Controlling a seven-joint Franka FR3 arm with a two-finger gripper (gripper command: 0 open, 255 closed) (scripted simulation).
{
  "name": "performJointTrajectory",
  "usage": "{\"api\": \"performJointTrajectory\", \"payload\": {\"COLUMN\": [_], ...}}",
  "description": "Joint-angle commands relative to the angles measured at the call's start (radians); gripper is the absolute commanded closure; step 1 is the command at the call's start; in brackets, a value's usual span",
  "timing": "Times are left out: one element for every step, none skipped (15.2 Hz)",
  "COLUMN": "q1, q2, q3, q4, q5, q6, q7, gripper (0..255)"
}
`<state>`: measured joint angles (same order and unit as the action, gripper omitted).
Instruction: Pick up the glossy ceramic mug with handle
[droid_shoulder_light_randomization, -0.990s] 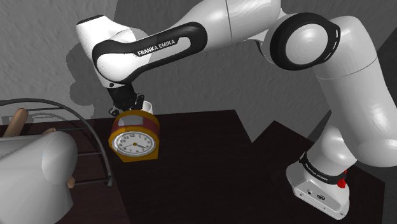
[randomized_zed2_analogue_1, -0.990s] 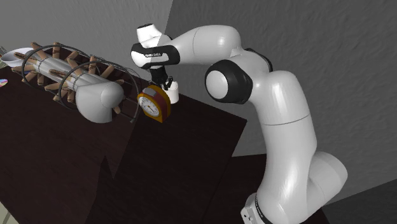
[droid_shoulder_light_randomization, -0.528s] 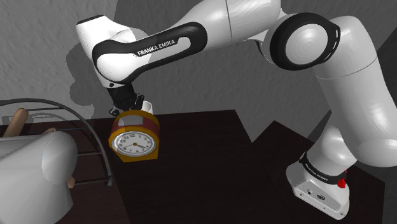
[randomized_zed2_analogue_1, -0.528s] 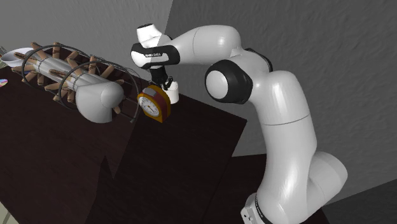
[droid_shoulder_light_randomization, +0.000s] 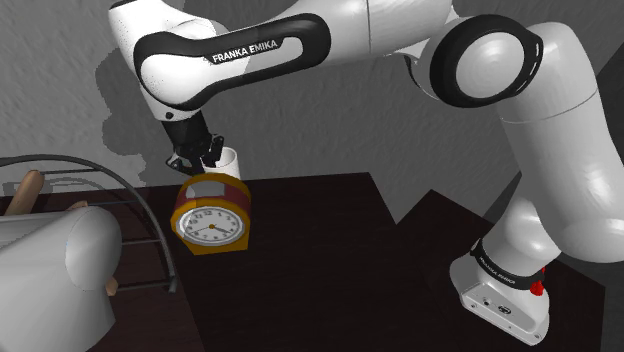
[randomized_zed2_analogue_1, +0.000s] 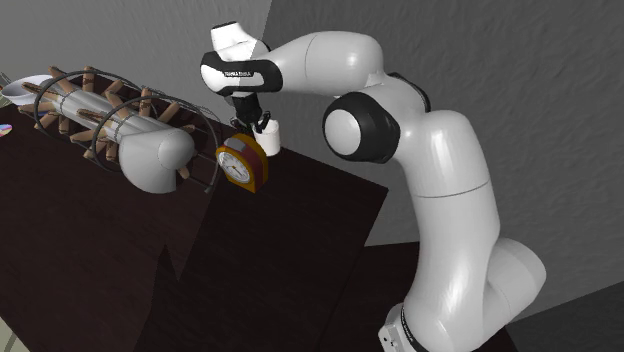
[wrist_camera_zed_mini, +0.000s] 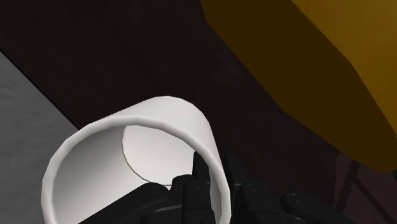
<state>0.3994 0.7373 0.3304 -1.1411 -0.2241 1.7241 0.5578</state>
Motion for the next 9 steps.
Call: {"api": "performJointTrajectory", "payload": {"q1": [0.003, 0.004, 0.006, 0.007, 0.009, 0.011, 0.013, 0.013, 0.013], "q2": [-0.001, -0.002, -0.003, -0.004, -0.004, -0.004, -0.004, -0.004, -0.004], "q3": [0.001, 0.001, 0.001, 0.002, 0.002, 0.002, 0.002, 0.002, 0.002], "q4": [0.026, 0.037, 0.049, 0.062, 0.075, 0.089, 0.104, 0.106, 0.106], "q5": [0.001, 0.002, 0.002, 0.003, 0.003, 0.004, 0.004, 0.004, 0.004], "q6": [-0.026, -0.039, -0.051, -0.064, -0.078, -0.091, -0.105, -0.107, -0.107], "q7": [-0.002, -0.003, -0.004, -0.006, -0.007, -0.008, -0.009, -0.009, -0.009], "gripper": [255, 255, 255, 255, 255, 255, 255, 255, 255]}}
